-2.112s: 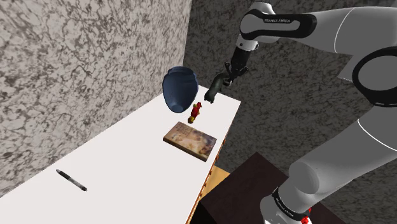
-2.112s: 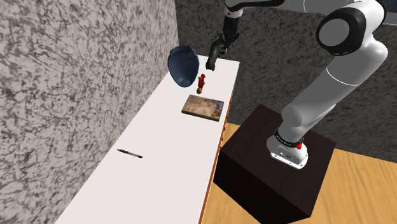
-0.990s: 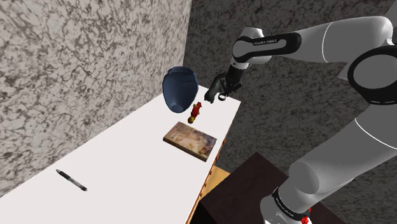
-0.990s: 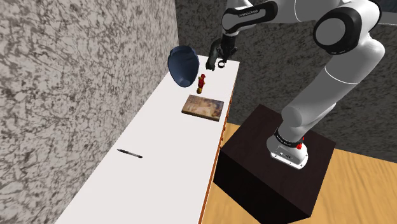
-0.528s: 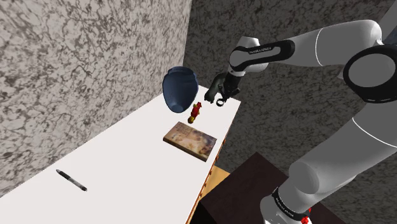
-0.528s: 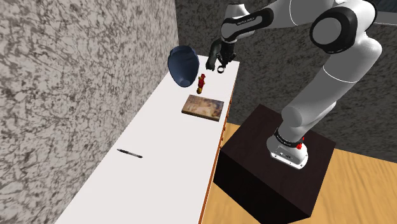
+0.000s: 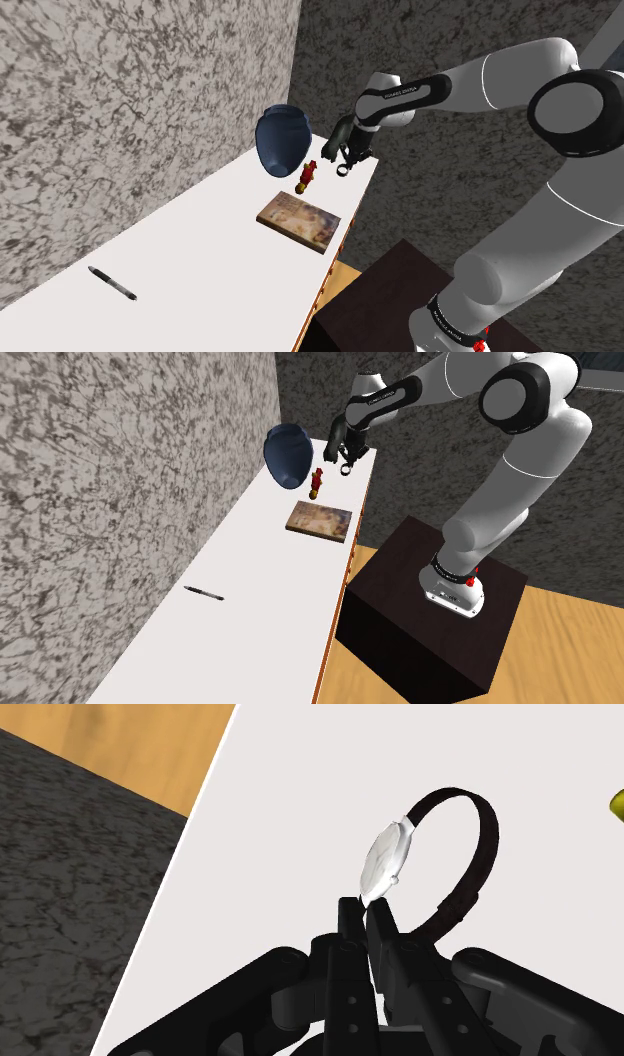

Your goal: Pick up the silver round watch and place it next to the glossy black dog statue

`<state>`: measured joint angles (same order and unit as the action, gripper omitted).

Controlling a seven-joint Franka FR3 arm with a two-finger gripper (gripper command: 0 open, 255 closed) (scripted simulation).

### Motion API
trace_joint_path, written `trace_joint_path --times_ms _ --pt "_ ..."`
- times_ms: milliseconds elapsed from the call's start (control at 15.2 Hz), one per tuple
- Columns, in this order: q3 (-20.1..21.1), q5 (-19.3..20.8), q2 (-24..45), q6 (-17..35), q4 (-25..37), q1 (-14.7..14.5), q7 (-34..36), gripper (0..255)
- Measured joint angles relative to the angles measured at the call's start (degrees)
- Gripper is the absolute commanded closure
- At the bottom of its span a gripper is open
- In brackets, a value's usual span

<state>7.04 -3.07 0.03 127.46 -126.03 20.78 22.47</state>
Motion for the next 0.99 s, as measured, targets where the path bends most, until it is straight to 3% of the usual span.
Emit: trace_joint_path --times_ms 330,792,858,990 --pt "0.01 0.13 1.88 3.96 -2.09 -0.02 -0.04 255" --pt "0.01 0.15 2.21 4.62 -2.4 -0.02 -0.07 255" --pt "0.01 0.15 2.21 4.62 -2.4 -0.02 -0.07 0" --pt "0.01 0.15 2.21 4.62 -2.4 -0.02 -0.07 0"
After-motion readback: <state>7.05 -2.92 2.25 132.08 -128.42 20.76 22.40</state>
